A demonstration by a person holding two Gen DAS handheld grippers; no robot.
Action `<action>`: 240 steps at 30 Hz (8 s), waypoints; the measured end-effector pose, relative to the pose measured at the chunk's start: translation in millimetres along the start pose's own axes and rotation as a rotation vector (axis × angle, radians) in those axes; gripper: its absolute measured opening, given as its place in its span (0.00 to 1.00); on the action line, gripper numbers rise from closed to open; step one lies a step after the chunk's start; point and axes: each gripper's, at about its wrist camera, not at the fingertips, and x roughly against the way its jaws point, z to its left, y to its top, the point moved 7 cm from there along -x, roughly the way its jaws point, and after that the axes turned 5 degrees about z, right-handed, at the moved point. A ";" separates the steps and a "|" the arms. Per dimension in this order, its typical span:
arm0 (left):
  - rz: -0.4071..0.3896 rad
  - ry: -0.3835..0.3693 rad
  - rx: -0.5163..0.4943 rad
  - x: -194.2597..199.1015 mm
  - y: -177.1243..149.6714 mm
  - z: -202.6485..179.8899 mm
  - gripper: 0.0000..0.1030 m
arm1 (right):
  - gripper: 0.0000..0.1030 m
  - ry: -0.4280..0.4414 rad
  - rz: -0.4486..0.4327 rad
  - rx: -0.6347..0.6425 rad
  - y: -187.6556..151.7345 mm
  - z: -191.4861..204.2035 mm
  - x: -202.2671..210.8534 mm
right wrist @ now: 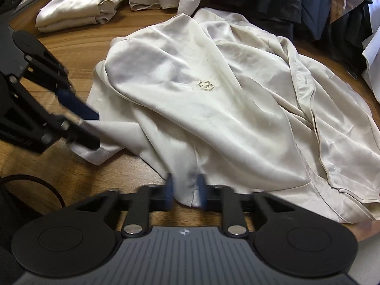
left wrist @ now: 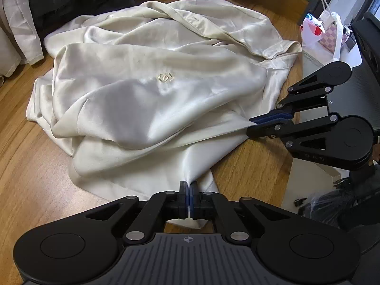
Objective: Fold clothes
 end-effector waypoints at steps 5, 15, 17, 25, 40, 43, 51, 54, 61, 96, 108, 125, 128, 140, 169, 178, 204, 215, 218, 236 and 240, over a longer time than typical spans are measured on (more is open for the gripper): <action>-0.013 -0.128 -0.039 31.3 7.3 -10.0 0.03 | 0.03 -0.004 -0.027 0.001 0.0 -1.5 27.6; -0.144 -0.319 -0.026 79.8 22.3 -12.9 0.24 | 0.03 -0.058 0.102 -0.060 -72.8 -18.7 72.8; -0.182 -0.246 0.054 78.1 29.8 13.1 0.29 | 0.03 -0.062 0.129 -0.086 -86.1 -24.3 72.3; -0.258 0.114 0.348 59.4 36.5 133.6 0.47 | 0.16 -0.043 0.039 -0.150 -66.3 -33.4 90.7; -0.237 0.204 0.398 -5.1 86.6 203.2 0.59 | 0.45 -0.065 -0.028 -0.188 43.3 -70.4 16.9; -0.203 0.218 0.361 -14.0 90.2 197.8 0.44 | 0.45 -0.080 -0.003 -0.186 49.8 -75.6 0.2; -0.197 0.309 0.429 5.5 65.2 203.5 0.04 | 0.19 -0.052 0.031 -0.207 50.1 -77.7 -13.0; -0.217 0.379 0.491 31.0 45.5 213.4 0.04 | 0.07 -0.039 0.026 -0.208 43.4 -73.2 -4.9; -0.189 0.529 0.575 92.3 -12.7 218.3 0.04 | 0.05 0.028 0.005 -0.177 33.8 -51.6 17.3; -0.437 0.362 0.195 50.6 183.9 141.2 0.26 | 0.04 -0.379 -0.067 -0.365 2.3 -184.9 73.8; -0.326 0.360 0.222 73.7 108.8 199.9 0.39 | 0.26 -0.223 -0.100 -0.375 6.2 -136.1 84.5; -0.211 0.301 0.249 15.0 42.5 224.2 0.45 | 0.30 0.046 -0.045 -0.211 14.2 18.1 43.7; -0.221 0.315 0.252 8.9 44.5 225.1 0.44 | 0.35 0.029 -0.036 -0.198 15.5 26.6 31.3; -0.260 0.353 0.301 13.7 51.4 253.5 0.04 | 0.06 -0.010 0.045 -0.080 24.1 46.3 -13.8; -0.255 -0.035 0.028 -9.7 275.9 185.6 0.20 | 0.03 -0.255 0.041 -0.429 -21.1 -175.7 59.1; -0.060 -0.077 0.056 -45.5 222.0 193.7 0.41 | 0.04 -0.194 0.033 -0.453 -21.6 -182.1 57.3; -0.306 -0.016 0.227 82.2 171.1 244.0 0.08 | 0.03 0.231 -0.039 -0.317 11.7 -40.8 96.2; -0.156 0.282 0.274 64.1 86.2 303.6 0.08 | 0.02 0.449 0.023 -0.174 63.0 86.6 52.8; -0.130 0.333 0.282 60.5 70.1 312.7 0.09 | 0.02 0.476 0.045 -0.157 70.3 110.4 37.7; -0.324 0.274 0.485 104.0 84.7 253.8 0.51 | 0.28 0.260 -0.035 -0.230 66.0 9.1 84.6; -0.346 0.250 0.500 94.4 105.8 217.1 0.51 | 0.28 0.163 -0.051 -0.288 54.9 -58.4 87.5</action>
